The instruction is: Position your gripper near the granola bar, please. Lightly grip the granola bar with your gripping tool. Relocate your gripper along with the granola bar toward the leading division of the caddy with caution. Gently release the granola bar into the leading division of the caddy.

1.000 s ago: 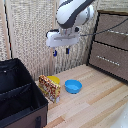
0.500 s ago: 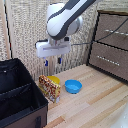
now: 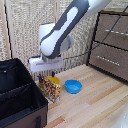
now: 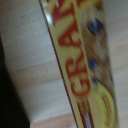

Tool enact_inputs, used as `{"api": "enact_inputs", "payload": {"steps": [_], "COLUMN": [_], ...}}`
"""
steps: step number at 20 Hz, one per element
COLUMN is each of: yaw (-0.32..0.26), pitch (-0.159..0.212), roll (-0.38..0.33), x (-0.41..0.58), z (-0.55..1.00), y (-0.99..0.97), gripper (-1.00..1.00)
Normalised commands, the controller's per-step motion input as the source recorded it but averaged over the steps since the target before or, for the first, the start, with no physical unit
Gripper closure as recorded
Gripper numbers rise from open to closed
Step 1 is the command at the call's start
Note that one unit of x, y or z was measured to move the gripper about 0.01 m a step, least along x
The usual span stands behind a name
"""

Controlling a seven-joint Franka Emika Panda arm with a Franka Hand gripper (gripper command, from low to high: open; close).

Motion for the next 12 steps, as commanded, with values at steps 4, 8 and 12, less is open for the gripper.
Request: {"api": "enact_inputs", "payload": {"steps": [4, 8, 12], "yaw": [0.229, 0.069, 0.000], "pitch": [-0.015, 0.005, 0.000], "roll": [-0.007, 0.000, 0.000], "x": [0.315, 0.206, 0.029], "z": [-0.26, -0.03, 0.00], "y": [-0.01, -0.01, 0.00], "gripper": [-1.00, 1.00, 1.00]}}
